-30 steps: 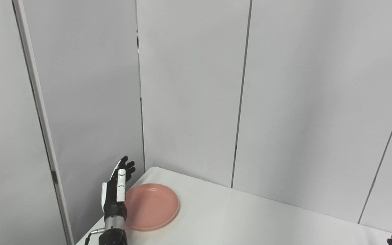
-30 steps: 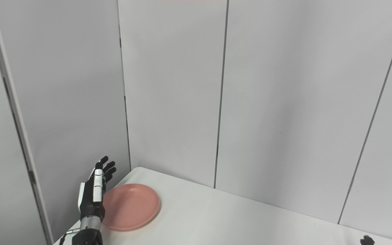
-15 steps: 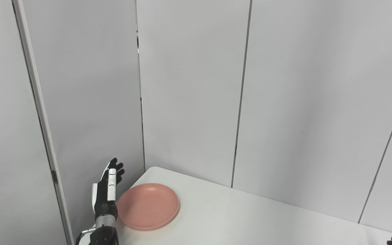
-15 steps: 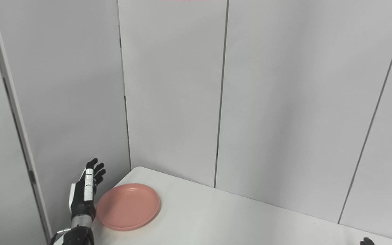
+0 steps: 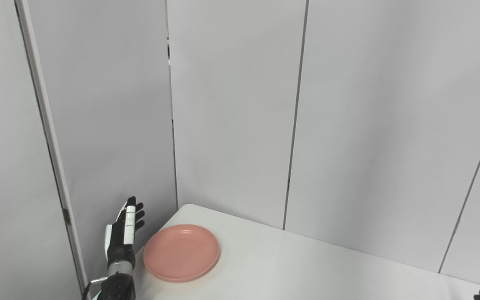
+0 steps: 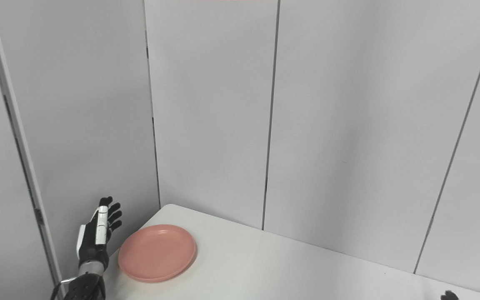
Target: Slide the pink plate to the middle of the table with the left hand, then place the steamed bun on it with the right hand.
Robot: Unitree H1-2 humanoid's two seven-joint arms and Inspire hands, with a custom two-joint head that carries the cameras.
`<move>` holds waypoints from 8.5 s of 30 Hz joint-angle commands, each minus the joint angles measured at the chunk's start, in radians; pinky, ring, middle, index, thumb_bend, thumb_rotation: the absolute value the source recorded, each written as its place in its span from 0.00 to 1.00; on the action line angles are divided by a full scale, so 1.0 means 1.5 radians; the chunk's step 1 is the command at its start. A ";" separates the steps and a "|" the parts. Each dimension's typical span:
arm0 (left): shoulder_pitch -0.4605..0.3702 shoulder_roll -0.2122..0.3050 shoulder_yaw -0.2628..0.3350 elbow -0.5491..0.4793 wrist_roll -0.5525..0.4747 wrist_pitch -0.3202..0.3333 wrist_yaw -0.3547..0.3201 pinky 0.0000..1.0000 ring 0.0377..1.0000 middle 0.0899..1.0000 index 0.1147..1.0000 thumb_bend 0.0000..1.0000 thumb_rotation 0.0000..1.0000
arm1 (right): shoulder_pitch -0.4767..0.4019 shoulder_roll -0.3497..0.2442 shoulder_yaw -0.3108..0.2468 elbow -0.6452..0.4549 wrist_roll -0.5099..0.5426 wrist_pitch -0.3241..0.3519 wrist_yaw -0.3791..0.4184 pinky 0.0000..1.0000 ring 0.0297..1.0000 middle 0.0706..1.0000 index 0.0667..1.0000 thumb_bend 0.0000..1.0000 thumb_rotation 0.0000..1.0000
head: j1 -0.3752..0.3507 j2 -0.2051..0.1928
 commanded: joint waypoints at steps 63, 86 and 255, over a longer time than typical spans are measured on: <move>-0.027 -0.008 -0.079 -0.028 -0.047 0.085 -0.163 0.90 0.88 0.85 0.85 0.87 1.00 | 0.034 0.002 0.001 0.033 -0.001 -0.003 -0.002 1.00 1.00 1.00 1.00 0.06 1.00 | -0.001 0.009; -0.035 -0.024 -0.113 -0.025 -0.035 0.096 -0.182 0.97 0.92 0.88 0.88 0.87 1.00 | 0.037 0.002 0.003 0.021 -0.010 -0.001 -0.007 1.00 1.00 1.00 1.00 0.05 1.00 | -0.004 0.011; 0.064 -0.228 -0.320 -0.053 0.054 -0.074 -0.335 0.96 0.95 0.96 0.96 0.74 1.00 | 0.068 0.071 0.064 -0.143 -0.155 0.139 -0.095 0.91 0.93 0.93 0.94 0.51 0.84 | -0.376 0.166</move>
